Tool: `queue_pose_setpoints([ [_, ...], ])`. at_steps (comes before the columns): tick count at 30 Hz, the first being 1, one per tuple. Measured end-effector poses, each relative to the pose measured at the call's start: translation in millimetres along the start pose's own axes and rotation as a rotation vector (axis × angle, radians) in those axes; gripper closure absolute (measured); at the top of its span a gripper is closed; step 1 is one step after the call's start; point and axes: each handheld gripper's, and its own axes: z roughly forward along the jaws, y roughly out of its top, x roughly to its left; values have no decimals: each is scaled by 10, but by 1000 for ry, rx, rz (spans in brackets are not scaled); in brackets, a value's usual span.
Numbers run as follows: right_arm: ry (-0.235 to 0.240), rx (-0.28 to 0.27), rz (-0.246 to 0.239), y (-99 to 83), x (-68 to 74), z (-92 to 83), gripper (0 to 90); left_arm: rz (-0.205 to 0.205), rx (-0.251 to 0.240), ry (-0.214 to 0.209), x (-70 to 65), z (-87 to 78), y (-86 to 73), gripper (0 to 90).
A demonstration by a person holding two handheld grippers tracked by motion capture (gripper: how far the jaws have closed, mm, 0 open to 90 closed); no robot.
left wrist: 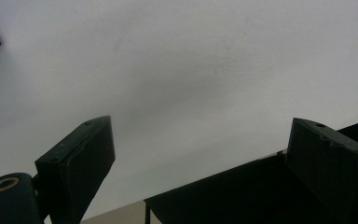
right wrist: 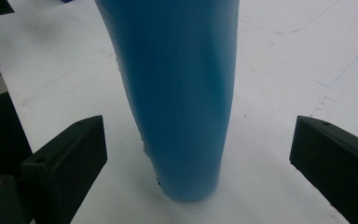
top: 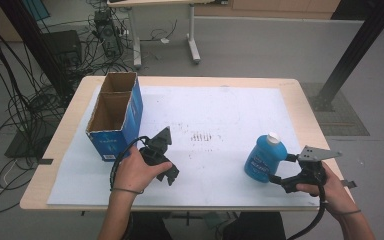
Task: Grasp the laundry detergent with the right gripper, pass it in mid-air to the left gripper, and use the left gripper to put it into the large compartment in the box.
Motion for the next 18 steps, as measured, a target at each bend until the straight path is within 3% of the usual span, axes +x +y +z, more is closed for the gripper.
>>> queue_pose_setpoints([
  [18, 11, -58, 11, -84, 48, 157, 36, -4, 7, -6, 1, 17, -2, 84],
])
